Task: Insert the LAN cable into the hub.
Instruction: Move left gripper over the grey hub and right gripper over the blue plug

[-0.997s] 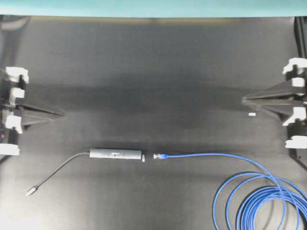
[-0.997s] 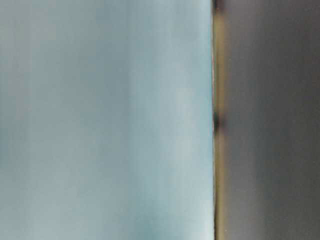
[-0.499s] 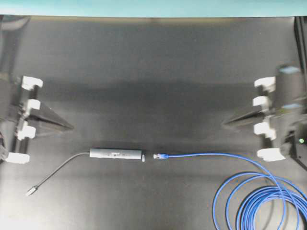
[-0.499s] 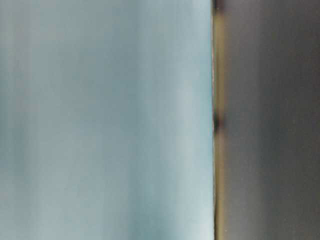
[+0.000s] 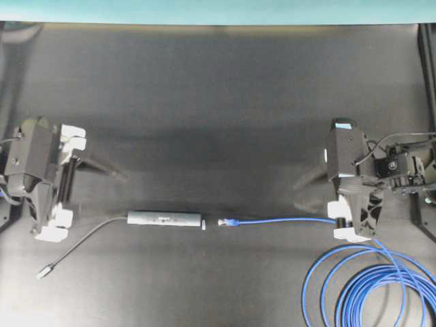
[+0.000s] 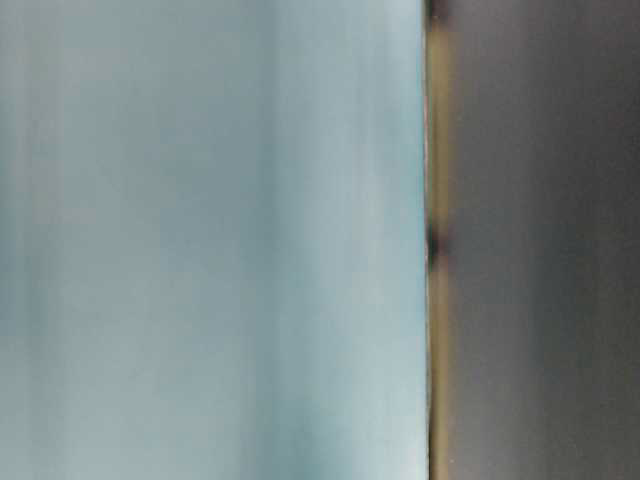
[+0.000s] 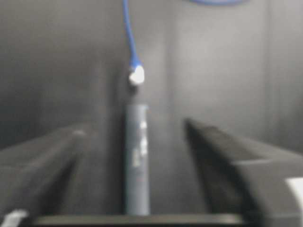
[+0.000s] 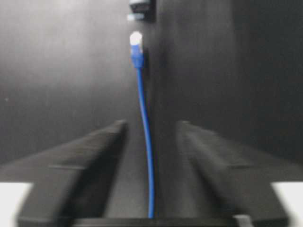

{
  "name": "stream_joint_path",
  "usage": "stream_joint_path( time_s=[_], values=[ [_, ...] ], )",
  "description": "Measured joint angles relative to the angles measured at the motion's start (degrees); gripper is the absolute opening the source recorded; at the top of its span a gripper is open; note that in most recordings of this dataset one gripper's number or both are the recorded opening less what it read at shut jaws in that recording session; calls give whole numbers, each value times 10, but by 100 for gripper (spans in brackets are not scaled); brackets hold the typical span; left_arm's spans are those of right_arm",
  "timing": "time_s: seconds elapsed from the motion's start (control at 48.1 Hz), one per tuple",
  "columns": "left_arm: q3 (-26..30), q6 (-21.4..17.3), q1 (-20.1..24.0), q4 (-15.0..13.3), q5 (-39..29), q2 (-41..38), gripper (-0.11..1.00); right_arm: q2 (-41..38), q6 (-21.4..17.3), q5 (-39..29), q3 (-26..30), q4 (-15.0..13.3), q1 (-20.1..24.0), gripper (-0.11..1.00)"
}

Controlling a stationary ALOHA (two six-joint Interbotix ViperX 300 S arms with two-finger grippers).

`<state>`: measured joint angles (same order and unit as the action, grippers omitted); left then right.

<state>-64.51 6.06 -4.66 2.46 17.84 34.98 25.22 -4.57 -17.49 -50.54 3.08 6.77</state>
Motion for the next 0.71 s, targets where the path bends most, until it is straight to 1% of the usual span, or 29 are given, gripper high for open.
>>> stream_joint_path(
  time_s=[0.062, 0.104, 0.145, 0.249, 0.415, 0.561, 0.706],
  values=[
    [-16, 7, 0, 0, 47, -9, 74, 0, 0, 8, 0, 0, -1, 72],
    [-29, 10, 0, 0, 79, -18, 71, 0, 0, 13, 0, -1, -1, 77],
    [-40, 11, 0, -1, 107, -27, 72, 0, 0, 18, 0, -2, -1, 80],
    [-66, 12, 0, 0, 170, -61, 75, 0, 0, 28, 0, -4, 1, 79],
    [-89, 25, 1, 0, 266, -129, 75, 0, 0, 40, 0, -4, 3, 79],
    [-90, 30, 1, 0, 352, -219, 75, 0, -1, 42, 0, -4, 3, 79],
    [-73, 33, 1, 0, 433, -318, 75, 0, -1, 42, 0, -4, 3, 79]
  ],
)
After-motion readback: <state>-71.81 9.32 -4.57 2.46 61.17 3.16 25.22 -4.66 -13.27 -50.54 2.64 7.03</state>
